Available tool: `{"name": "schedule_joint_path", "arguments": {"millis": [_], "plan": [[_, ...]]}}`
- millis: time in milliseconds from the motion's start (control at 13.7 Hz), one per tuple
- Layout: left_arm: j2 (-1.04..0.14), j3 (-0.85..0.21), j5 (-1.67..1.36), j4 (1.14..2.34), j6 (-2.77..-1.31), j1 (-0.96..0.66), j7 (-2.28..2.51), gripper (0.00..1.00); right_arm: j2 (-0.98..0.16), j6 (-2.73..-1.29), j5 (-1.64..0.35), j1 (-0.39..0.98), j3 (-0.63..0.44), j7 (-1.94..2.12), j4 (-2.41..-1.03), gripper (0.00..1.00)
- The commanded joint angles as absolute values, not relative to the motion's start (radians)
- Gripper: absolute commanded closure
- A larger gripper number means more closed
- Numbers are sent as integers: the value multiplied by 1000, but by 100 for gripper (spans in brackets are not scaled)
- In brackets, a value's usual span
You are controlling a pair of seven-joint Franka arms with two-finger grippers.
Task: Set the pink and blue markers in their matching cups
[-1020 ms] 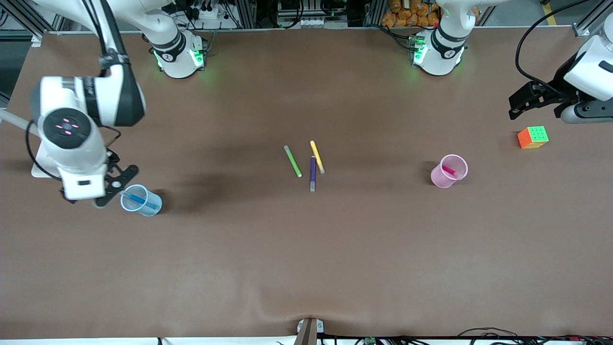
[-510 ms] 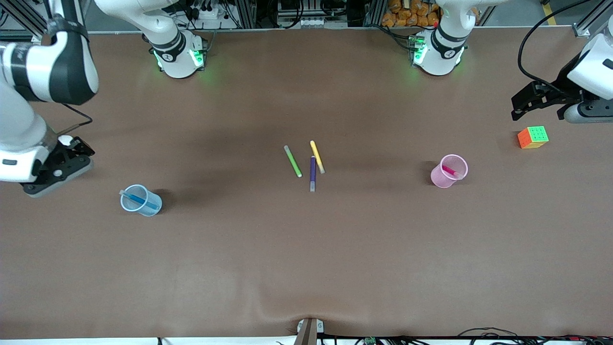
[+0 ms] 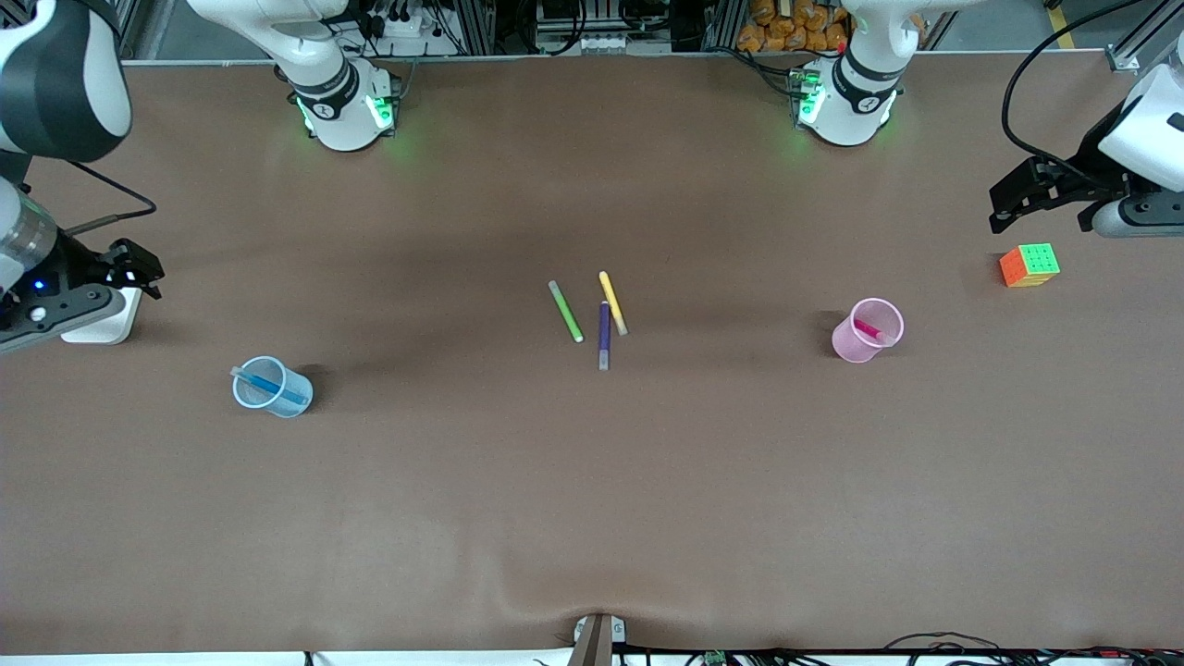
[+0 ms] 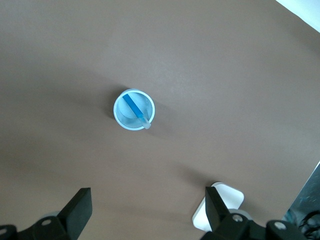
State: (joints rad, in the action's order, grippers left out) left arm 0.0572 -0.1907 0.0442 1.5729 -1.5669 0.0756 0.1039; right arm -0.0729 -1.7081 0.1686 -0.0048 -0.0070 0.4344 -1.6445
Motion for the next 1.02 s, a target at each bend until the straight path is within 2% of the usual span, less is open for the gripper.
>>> {"name": "schedule_joint_path", "arguments": {"millis": [0,219,583,802,947], "plan": [[67,-193,54,1542,-1559,80,106,0,-37,-1669,130,-119,110,294,-1625,0],[63,-192,52,1540,-1559,81,100,0,18,-1629,66,-167,155,146,-1629,0],[69,-186,43,1548,-1557,78,101,0,43,-1631,-11,-230,160,144,-1634,0],[93,-68,43,1575,-1552,-30,100,0,83,-1603,-14,-236,158,143,-1637,0],[113,-42,44,1598,-1552,-60,97,0,106,-1595,-14,-235,150,144,-1644,0]]}}
